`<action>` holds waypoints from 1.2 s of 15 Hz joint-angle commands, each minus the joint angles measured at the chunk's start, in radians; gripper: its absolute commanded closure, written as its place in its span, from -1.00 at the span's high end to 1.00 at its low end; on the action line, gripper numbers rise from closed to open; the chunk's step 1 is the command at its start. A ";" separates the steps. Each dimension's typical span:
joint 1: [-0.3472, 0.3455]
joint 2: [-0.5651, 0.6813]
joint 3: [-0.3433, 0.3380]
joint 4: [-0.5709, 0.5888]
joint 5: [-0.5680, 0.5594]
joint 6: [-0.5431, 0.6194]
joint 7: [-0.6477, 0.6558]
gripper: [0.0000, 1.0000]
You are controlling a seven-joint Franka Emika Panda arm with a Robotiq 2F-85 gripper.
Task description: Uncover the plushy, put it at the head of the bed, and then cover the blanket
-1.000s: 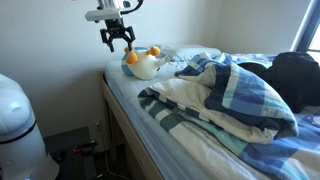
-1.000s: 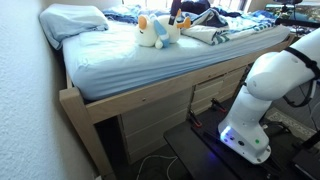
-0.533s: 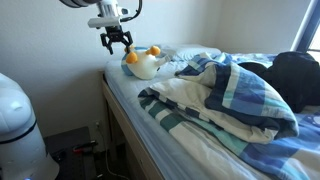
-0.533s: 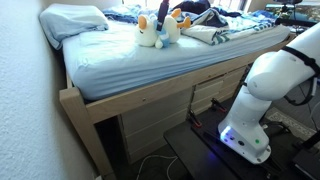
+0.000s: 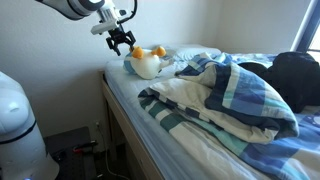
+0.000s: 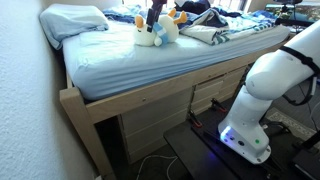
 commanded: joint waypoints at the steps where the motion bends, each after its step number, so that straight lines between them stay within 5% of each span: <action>1: -0.041 -0.002 0.054 -0.016 -0.082 0.018 0.115 1.00; 7: -0.096 -0.033 0.097 -0.008 -0.219 -0.032 0.272 1.00; 11: -0.094 -0.010 0.087 -0.007 -0.209 -0.054 0.286 1.00; 13: -0.092 -0.002 0.086 -0.005 -0.209 -0.057 0.283 0.45; 18: -0.096 0.000 0.088 0.006 -0.215 -0.066 0.282 -0.32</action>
